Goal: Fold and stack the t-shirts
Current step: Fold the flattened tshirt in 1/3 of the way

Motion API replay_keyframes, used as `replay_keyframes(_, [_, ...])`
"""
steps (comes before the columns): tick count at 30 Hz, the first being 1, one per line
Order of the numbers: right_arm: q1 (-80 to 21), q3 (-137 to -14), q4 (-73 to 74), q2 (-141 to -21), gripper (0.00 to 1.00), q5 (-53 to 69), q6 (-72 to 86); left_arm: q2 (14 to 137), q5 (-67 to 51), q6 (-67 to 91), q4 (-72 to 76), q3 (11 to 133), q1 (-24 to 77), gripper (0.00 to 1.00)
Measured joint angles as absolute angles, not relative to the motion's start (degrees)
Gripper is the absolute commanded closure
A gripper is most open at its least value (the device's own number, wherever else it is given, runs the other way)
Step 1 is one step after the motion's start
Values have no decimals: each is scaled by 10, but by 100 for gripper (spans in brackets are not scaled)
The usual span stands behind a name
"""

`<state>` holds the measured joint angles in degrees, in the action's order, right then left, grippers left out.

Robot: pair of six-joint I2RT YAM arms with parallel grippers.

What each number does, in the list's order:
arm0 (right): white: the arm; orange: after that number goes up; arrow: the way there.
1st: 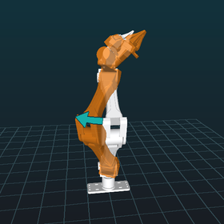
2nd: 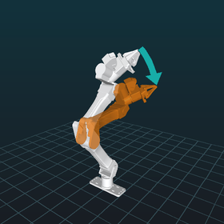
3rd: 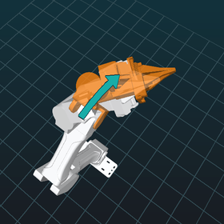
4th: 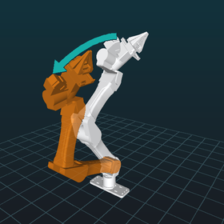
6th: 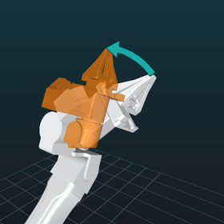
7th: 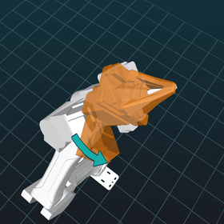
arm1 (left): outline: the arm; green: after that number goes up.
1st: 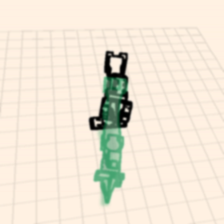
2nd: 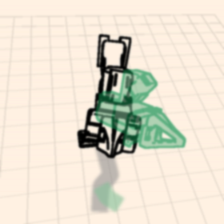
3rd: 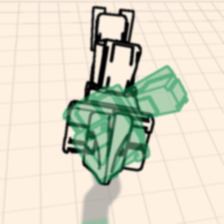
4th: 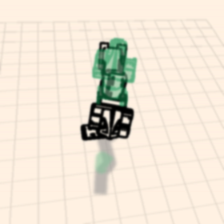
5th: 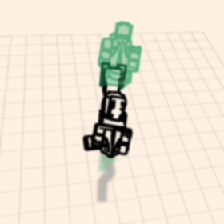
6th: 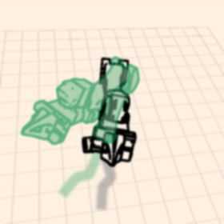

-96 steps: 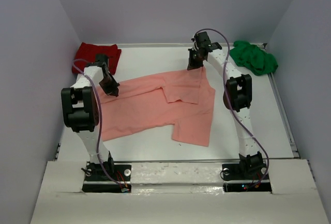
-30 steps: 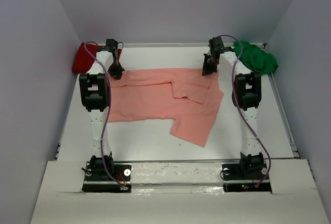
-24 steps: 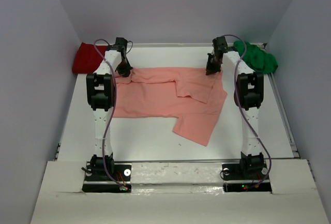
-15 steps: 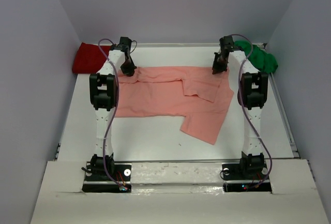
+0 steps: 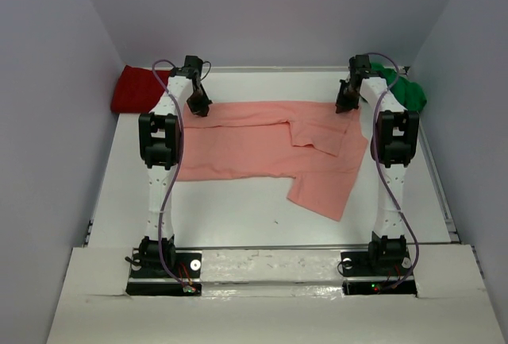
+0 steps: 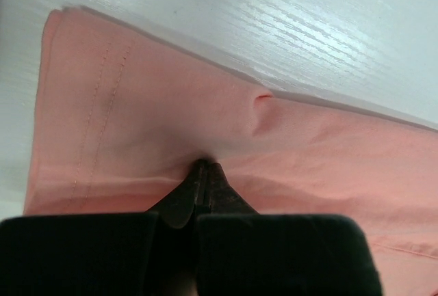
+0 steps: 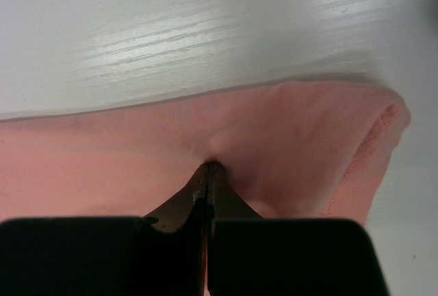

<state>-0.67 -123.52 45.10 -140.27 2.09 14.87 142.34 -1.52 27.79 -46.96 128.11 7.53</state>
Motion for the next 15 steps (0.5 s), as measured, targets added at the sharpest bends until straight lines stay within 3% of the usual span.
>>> replay_keyframes(5, [-7,-1240,459,-1403,99,14,147,1424,-28,278,-463,1282,75,100])
replay_keyframes(8, [-6,-1243,466,-1403,81,10,145,1424,-35,278,-460,1285,75,100])
replay_keyframes(10, [-5,-1252,477,-1403,75,6,144,1426,-39,278,-461,1291,75,100])
replay_keyframes(11, [-4,-1255,480,-1403,65,4,143,1428,-41,278,-461,1295,75,100])
replay_keyframes(15, [0,-1282,490,-1403,55,0,143,1428,-44,282,-470,1338,76,92])
